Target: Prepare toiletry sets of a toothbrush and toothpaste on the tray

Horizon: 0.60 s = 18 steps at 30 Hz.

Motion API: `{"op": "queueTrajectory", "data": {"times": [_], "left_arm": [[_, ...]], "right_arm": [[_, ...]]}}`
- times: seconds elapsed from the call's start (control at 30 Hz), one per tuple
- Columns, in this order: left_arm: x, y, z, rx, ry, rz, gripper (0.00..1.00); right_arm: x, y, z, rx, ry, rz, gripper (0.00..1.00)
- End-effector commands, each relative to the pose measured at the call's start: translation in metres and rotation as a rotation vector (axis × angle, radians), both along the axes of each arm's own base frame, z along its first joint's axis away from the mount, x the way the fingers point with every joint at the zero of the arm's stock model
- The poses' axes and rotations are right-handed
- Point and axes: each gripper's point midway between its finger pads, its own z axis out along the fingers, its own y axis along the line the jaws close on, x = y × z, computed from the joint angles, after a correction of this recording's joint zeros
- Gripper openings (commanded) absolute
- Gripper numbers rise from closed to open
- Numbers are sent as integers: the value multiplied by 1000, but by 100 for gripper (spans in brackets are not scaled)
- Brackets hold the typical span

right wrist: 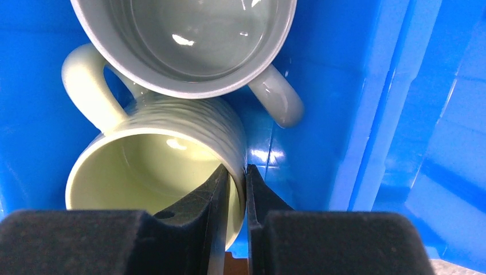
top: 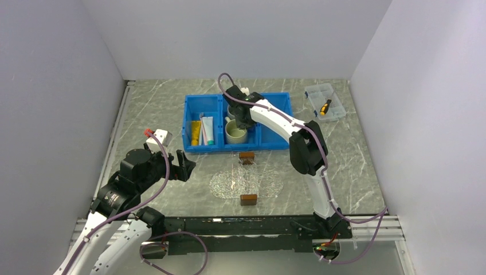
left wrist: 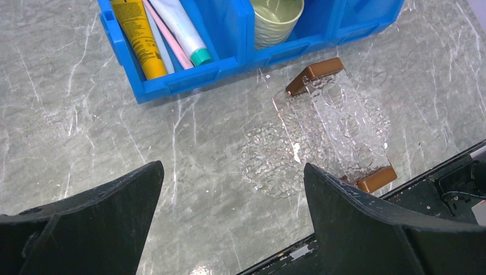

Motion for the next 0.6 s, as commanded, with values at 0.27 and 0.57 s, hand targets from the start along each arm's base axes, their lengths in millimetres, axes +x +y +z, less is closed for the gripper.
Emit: {"op": "queueTrajectory", "data": {"times": [0.27, 0.57], "left_arm": [[3, 0, 6, -10, -22, 7, 99], [4, 1, 6, -9, -21, 12, 99]], "right_arm": [[26, 2, 62, 81, -129, 42, 0], [31, -3, 98, 93, -206, 68, 0]]}}
